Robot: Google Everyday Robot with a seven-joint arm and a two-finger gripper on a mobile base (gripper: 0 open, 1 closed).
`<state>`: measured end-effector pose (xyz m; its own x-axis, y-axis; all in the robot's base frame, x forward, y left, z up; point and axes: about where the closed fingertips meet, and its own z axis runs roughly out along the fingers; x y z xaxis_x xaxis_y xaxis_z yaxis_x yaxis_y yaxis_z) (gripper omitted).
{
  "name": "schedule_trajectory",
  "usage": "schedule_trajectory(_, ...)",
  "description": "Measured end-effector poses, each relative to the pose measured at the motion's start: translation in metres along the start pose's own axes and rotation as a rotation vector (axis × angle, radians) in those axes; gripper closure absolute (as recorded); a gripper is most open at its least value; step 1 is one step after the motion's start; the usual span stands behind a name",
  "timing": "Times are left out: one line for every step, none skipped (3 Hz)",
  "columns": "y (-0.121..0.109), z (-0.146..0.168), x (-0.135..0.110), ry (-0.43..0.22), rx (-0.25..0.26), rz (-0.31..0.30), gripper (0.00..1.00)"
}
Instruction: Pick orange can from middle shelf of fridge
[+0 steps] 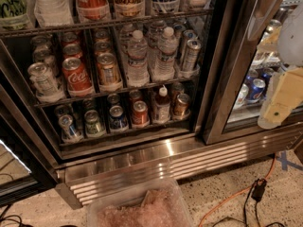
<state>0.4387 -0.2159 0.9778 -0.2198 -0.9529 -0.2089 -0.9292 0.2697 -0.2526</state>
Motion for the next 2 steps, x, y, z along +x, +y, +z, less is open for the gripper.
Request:
schedule_trajectory(0.0, 0.0, 0.0, 0.0, 0.0, 0.0, 0.0)
schedule_trajectory(0.0, 0.025, -0.018, -0.061, -0.022, -0.012, 0.0)
